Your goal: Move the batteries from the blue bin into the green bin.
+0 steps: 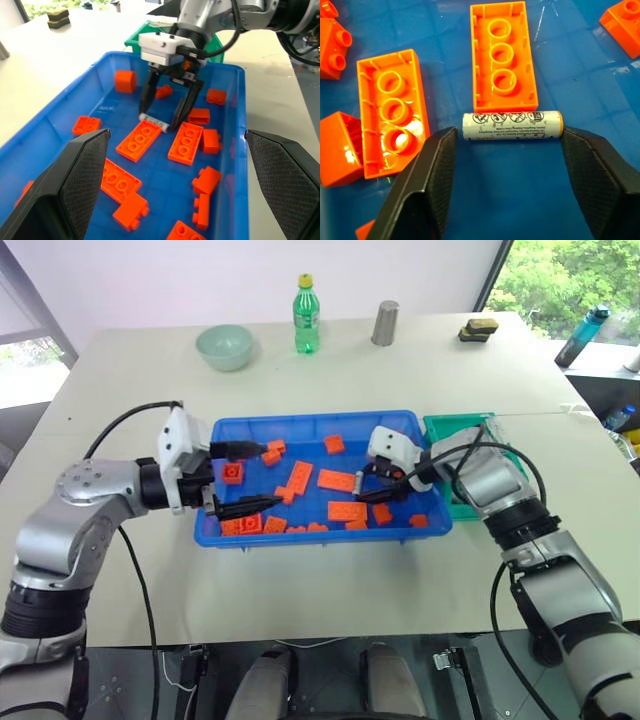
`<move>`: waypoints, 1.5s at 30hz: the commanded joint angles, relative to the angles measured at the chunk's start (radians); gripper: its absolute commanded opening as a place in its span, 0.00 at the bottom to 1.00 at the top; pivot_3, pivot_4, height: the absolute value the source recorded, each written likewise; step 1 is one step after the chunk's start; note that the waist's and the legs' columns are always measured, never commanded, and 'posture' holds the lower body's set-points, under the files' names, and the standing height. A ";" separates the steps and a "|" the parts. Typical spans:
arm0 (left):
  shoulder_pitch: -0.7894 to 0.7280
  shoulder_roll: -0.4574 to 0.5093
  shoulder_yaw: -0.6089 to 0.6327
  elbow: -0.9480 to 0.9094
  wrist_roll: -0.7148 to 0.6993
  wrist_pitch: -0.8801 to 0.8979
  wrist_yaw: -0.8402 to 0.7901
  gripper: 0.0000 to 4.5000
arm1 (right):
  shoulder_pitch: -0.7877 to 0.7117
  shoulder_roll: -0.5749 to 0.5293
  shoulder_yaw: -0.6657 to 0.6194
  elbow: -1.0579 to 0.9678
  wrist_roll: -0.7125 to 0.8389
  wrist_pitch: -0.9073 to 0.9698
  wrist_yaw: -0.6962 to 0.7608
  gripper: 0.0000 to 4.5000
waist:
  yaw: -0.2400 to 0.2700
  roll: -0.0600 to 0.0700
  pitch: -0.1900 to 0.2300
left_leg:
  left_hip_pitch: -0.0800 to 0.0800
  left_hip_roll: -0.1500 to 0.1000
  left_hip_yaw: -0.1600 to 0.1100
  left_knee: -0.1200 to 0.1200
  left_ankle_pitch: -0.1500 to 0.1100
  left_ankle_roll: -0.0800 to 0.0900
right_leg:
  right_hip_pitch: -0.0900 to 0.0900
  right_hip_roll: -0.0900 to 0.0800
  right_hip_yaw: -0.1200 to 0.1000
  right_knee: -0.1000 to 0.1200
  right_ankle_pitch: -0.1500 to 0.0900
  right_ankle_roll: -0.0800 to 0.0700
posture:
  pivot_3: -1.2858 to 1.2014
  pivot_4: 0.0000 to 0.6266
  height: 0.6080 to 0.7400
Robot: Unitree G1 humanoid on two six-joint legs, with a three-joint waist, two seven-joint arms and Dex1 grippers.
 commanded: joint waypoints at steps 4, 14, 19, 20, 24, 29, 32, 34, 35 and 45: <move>-0.011 0.004 0.002 0.000 0.009 -0.023 -0.016 1.00 | -0.008 -0.075 -0.152 -0.215 0.076 0.148 -0.023 0.71 | 0.002 0.000 0.000 | 0.000 0.000 0.000 0.000 0.000 0.000 | 0.000 0.000 0.000 0.000 0.000 0.000 | 0.52 0.24 0.90; -0.017 -0.005 -0.007 0.040 0.019 -0.041 -0.032 1.00 | 0.031 -0.173 -0.328 -0.415 0.239 0.448 -0.097 0.71 | 0.001 0.000 0.000 | -0.001 0.000 0.000 0.000 0.000 0.000 | 0.000 0.000 0.000 0.000 0.000 0.000 | 0.52 0.24 0.90; -0.043 -0.012 -0.024 0.062 0.026 -0.046 -0.037 1.00 | 0.052 -0.124 -0.237 -0.357 0.192 0.342 -0.152 0.99 | 0.001 0.000 0.000 | -0.001 0.000 0.001 0.000 0.000 0.000 | 0.000 0.000 0.000 0.000 0.000 0.000 | 0.52 0.24 0.90; -0.046 -0.011 -0.025 0.063 0.026 -0.046 -0.038 1.00 | 0.053 -0.110 -0.210 -0.341 0.179 0.311 -0.155 0.99 | 0.000 0.000 0.000 | -0.001 0.000 0.001 0.000 0.000 0.000 | 0.000 0.000 0.000 0.000 0.000 0.000 | 0.52 0.24 0.90; -0.043 -0.006 -0.019 0.051 0.024 -0.039 -0.038 1.00 | 0.051 -0.066 -0.123 -0.269 0.135 0.212 -0.155 0.99 | 0.000 0.000 0.000 | -0.001 0.000 0.000 0.000 0.000 0.000 | 0.000 0.000 0.000 0.000 0.000 0.000 | 0.52 0.24 0.90; -0.014 0.010 0.004 0.018 0.015 -0.026 -0.028 1.00 | 0.049 -0.038 -0.052 -0.176 0.089 0.105 -0.135 0.99 | 0.000 0.000 0.000 | -0.001 0.000 0.000 0.000 0.000 0.000 | 0.000 0.000 0.000 0.000 0.000 0.000 | 0.52 0.24 0.90; 0.001 0.018 0.017 0.007 0.011 -0.023 -0.019 1.00 | 0.044 -0.025 -0.037 -0.130 0.074 0.066 -0.129 0.99 | 0.000 0.000 0.000 | -0.001 0.000 0.000 0.000 0.000 0.000 | -0.001 0.000 0.000 0.000 0.000 0.000 | 0.52 0.24 0.90; 0.010 0.022 0.025 0.000 0.010 -0.022 -0.015 1.00 | 0.040 -0.018 -0.030 -0.096 0.060 0.038 -0.123 0.99 | 0.000 0.000 0.000 | -0.001 0.000 0.000 0.000 0.000 0.000 | 0.000 0.000 0.000 0.000 0.000 0.000 | 0.52 0.24 0.90; 0.013 0.023 0.027 -0.003 0.009 -0.021 -0.014 1.00 | 0.038 -0.014 -0.029 -0.079 0.054 0.026 -0.122 0.99 | 0.000 0.000 0.000 | -0.001 0.000 0.000 0.000 0.000 0.000 | 0.000 0.000 0.000 0.000 0.000 0.000 | 0.52 0.24 0.90; 0.012 0.019 0.026 -0.002 0.013 -0.025 -0.006 1.00 | 0.061 0.006 -0.043 -0.079 0.041 0.010 -0.109 0.51 | 0.000 0.000 0.000 | -0.001 0.000 -0.001 0.001 0.000 0.000 | 0.000 0.000 0.000 0.000 0.000 0.000 | 0.52 0.24 0.90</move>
